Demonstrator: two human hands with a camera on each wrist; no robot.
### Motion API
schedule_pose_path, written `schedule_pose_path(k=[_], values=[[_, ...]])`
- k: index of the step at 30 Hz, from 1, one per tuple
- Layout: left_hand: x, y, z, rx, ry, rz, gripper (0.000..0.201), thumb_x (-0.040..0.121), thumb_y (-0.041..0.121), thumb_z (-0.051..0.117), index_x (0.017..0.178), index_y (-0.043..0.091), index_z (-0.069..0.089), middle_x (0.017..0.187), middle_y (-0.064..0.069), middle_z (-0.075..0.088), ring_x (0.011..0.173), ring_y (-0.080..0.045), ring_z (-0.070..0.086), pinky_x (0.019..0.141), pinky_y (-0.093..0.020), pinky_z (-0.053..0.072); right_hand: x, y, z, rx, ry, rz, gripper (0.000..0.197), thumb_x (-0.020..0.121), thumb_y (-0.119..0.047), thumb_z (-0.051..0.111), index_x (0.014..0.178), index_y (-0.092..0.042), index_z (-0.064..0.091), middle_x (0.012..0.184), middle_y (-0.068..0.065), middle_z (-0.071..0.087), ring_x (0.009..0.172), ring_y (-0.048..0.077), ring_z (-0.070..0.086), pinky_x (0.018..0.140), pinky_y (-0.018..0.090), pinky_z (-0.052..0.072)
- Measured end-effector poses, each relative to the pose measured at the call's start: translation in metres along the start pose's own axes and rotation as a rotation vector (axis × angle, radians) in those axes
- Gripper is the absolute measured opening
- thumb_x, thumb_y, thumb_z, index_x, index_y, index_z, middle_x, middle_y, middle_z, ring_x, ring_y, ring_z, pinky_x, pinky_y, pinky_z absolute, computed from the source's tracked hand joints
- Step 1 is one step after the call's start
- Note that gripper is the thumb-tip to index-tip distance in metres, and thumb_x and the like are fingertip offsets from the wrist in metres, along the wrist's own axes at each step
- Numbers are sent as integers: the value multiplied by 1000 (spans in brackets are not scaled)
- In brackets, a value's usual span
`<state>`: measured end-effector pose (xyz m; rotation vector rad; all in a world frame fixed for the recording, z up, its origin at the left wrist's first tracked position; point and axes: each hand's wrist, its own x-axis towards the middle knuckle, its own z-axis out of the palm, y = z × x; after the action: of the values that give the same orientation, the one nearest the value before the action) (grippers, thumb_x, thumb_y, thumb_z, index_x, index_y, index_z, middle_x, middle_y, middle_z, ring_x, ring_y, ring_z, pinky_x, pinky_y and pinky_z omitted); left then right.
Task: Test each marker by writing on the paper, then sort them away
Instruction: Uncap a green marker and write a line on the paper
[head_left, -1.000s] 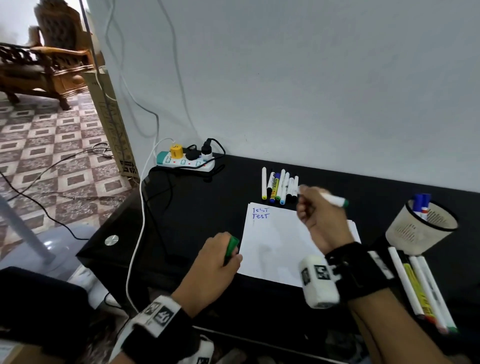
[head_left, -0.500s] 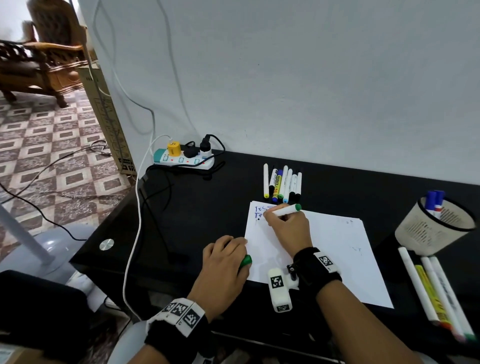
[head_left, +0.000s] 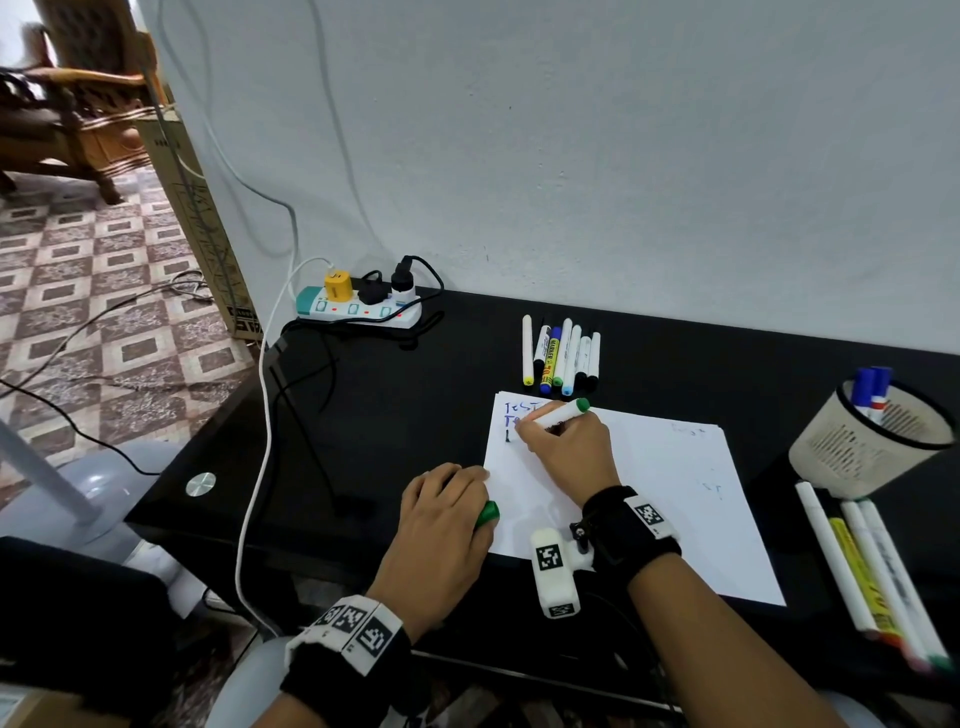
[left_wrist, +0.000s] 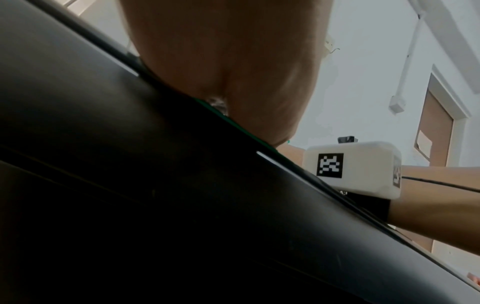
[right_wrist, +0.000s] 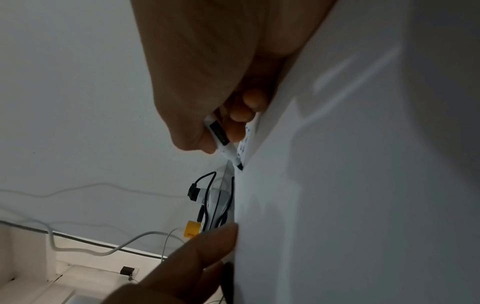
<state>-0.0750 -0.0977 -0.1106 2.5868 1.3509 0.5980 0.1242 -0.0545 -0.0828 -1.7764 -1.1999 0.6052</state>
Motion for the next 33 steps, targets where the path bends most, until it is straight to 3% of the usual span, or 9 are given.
schedule_pose_path(k=[6, 9, 11, 14, 19, 23, 28, 31, 33], values=[[-1, 1, -1, -44, 0, -3, 28, 100, 42, 40, 122, 29, 53, 138, 18, 48, 135, -8, 31, 116, -32, 22, 1, 1, 0, 53, 36, 38, 41, 83, -38, 73, 75, 1, 71, 72, 13, 73, 70, 24, 69, 66, 38, 57], [-1, 1, -2, -97, 6, -24, 30, 101, 48, 35, 122, 33, 51, 137, 22, 47, 137, -5, 28, 117, -33, 21, 0, -2, 0, 77, 29, 35, 31, 83, -37, 75, 72, -9, 75, 67, 3, 74, 62, 13, 68, 62, 31, 55], [-1, 0, -2, -110, 9, -20, 28, 101, 49, 36, 120, 36, 52, 137, 24, 47, 137, -5, 28, 117, -33, 21, -3, -4, -1, 82, 12, 40, 27, 82, -38, 78, 68, -14, 75, 61, -7, 72, 57, 1, 65, 57, 19, 50], [-2, -1, 0, -101, 19, -6, 27, 100, 44, 41, 123, 37, 54, 137, 23, 47, 136, -5, 29, 116, -30, 19, -2, -3, 0, 67, 2, 28, 22, 83, -35, 79, 73, -16, 77, 69, -8, 76, 67, -1, 69, 59, 13, 49], [-1, -3, 2, -83, 19, 2, 32, 99, 39, 44, 129, 34, 55, 138, 20, 49, 135, -8, 32, 116, -34, 22, 1, -2, -1, 12, 101, 29, 25, 82, -27, 70, 74, -5, 66, 69, 10, 71, 61, 16, 64, 65, 34, 54], [0, -4, 4, -78, 12, -1, 33, 99, 40, 43, 129, 34, 55, 138, 20, 48, 135, -8, 32, 117, -35, 22, -1, -2, -2, 53, 125, 23, 29, 85, -29, 71, 73, -3, 69, 68, 11, 72, 68, 21, 69, 65, 30, 54], [0, -4, 3, -82, 18, 4, 32, 99, 40, 44, 128, 34, 56, 137, 19, 49, 135, -9, 32, 116, -34, 23, -1, -1, -2, 33, 106, 50, 31, 82, -30, 71, 68, -2, 67, 64, 9, 72, 58, 15, 66, 64, 33, 54], [0, -4, 4, -85, 19, 3, 32, 98, 40, 45, 128, 33, 57, 137, 19, 49, 135, -10, 33, 116, -35, 24, -2, -2, -2, 44, 93, 35, 25, 81, -28, 66, 74, -4, 66, 65, 14, 70, 63, 25, 68, 64, 36, 56], [0, -4, 3, -81, 15, 2, 33, 98, 40, 44, 128, 33, 57, 137, 19, 49, 135, -10, 33, 116, -34, 24, -3, -5, -2, 33, 73, 28, 25, 79, -25, 65, 72, -2, 62, 58, 10, 64, 56, 22, 61, 58, 32, 51]])
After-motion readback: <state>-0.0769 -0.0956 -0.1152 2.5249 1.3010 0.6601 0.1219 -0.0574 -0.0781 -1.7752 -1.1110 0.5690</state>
